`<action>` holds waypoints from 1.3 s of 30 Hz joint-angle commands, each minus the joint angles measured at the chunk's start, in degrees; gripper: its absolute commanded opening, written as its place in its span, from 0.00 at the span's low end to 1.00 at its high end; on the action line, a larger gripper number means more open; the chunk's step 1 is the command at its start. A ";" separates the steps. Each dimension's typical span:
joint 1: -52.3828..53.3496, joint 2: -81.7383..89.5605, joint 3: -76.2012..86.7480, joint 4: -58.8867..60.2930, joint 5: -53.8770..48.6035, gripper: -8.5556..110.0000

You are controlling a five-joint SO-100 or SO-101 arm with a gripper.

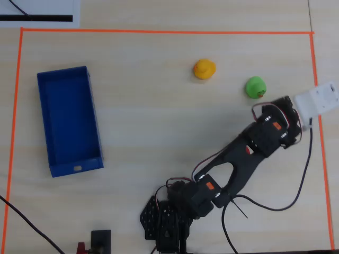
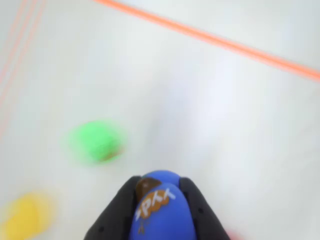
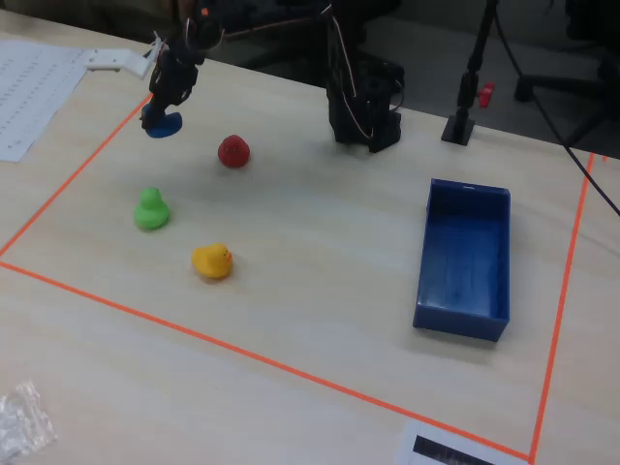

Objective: Grasp blue duck and put it into box.

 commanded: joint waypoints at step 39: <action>-93.08 -12.22 -9.93 22.68 33.75 0.33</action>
